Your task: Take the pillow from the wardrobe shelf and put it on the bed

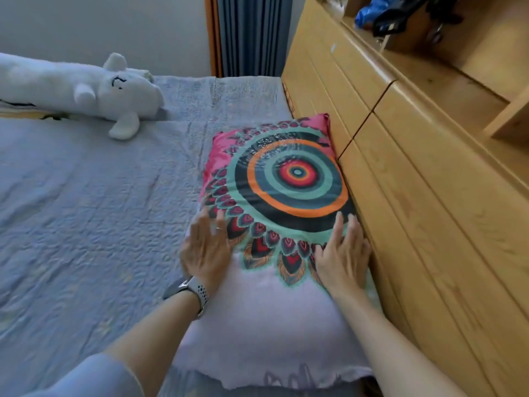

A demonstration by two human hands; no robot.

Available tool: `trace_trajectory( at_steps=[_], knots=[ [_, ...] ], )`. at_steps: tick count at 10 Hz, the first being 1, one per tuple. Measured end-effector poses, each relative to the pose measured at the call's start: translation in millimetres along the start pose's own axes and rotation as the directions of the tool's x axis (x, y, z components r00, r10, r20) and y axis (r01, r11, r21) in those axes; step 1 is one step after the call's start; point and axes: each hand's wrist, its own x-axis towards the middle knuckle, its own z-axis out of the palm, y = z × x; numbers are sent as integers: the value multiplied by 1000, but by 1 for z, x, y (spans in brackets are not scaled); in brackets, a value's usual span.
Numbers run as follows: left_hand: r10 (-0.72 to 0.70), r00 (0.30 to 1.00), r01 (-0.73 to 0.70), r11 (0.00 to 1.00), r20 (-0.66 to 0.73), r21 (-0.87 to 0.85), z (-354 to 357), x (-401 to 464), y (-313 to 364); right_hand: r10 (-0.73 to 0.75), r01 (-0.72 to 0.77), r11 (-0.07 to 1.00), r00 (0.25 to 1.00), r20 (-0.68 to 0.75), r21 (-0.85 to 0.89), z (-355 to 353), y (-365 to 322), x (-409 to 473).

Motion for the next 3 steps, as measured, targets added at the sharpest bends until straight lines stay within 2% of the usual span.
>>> trace_trajectory(
  at_steps=[1,2,3],
  knots=[
    [87,952,-72,995,292,-62,13,1,0,-57,50,998,940,337,29,7,-10,4],
    [45,857,-49,999,513,-7,19,2,-3,-23,36,999,830,557,-13,10,-8,8],
    [25,825,-29,1000,565,-3,-4,15,-7,-19,8,1000,807,590,22,-13,-11,18]
  ],
)
